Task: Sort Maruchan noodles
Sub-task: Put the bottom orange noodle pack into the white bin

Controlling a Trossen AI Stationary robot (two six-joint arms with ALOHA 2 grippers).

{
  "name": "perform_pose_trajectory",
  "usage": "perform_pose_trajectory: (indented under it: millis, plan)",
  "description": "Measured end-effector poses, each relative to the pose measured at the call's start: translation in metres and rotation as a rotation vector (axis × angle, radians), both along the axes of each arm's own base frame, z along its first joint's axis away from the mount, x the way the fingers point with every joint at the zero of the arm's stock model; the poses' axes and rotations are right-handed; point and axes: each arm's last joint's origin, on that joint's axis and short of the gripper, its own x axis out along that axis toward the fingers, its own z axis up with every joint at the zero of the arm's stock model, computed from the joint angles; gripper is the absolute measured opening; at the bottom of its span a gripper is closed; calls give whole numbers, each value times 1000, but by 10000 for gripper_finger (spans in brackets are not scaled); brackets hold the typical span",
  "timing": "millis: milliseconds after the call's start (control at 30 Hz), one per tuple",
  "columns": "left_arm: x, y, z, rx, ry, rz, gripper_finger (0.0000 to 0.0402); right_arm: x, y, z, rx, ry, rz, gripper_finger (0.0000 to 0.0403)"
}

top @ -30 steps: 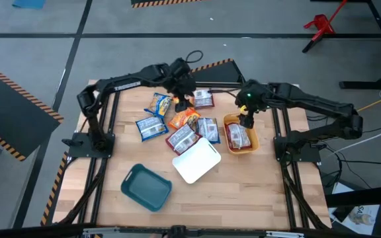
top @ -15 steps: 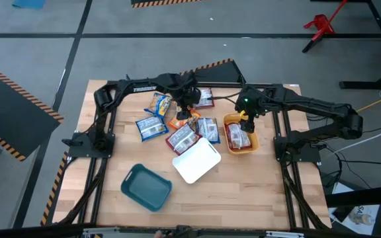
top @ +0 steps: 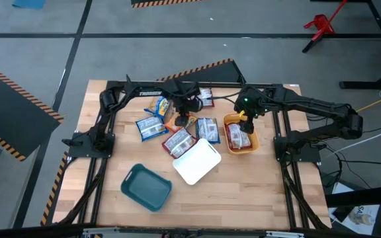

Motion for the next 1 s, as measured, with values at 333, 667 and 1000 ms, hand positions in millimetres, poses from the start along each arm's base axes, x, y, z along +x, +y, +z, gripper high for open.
perform_pose_trajectory:
  millis: [333,667,1000]
  plan:
    - [1,-6,-1,21,38,9,107,0,-1,0,-21,4,3,328]
    - [3,-5,9,-6,55,102,4,2,-1,1,-31,-18,2,328]
    - [-3,-11,58,-41,47,192,0,5,-3,3,-47,-53,7,328]
